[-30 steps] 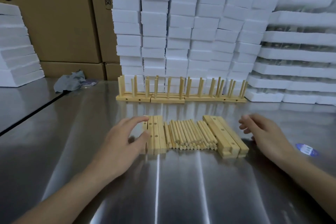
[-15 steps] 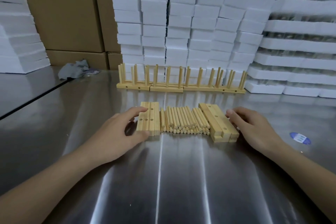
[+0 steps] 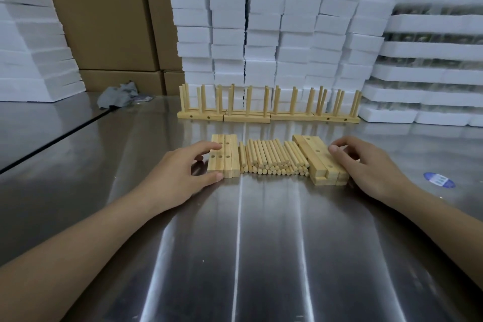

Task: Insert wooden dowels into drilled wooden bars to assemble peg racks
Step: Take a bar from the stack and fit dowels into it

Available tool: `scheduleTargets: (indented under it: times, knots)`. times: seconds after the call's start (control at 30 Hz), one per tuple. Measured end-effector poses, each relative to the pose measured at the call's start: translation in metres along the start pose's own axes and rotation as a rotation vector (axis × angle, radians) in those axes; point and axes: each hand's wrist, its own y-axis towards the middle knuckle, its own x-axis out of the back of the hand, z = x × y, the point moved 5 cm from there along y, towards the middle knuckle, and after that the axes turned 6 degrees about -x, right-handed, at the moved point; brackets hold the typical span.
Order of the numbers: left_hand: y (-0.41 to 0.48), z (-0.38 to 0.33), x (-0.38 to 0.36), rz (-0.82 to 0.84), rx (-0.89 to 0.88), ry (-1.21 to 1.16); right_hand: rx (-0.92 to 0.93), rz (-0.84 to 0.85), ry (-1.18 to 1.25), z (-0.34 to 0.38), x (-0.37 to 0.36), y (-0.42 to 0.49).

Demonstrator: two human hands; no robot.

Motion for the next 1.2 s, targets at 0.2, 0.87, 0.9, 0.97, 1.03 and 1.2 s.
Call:
scheduleTargets:
  times: [0.2,0.87,0.9,0.97,1.03,1.2]
  knots:
    - [0.0,-0.005,-0.004,0.024,-0.033,0.06,-0.004,0.009,-0.015,0.0,0.0,-0.001]
    - [0.0,-0.016,0.0,-0.017,-0.024,0.023,0.789,-0.136,-0.375,0.058,0.012,-0.026]
    - [0.0,-0.017,0.0,-0.021,-0.025,0.022,0.825,-0.238,-0.33,0.064,0.016,-0.029]
    - [0.0,-0.02,0.001,-0.042,-0.03,0.014,0.743,-0.432,-0.108,0.073,0.03,-0.032]
    - [-0.001,-0.024,0.003,-0.075,-0.04,0.008,0.46,-0.473,0.328,0.071,0.039,-0.03]
    - [-0.007,-0.041,0.012,-0.222,-0.15,-0.036,-0.066,0.127,0.894,0.082,-0.002,-0.039]
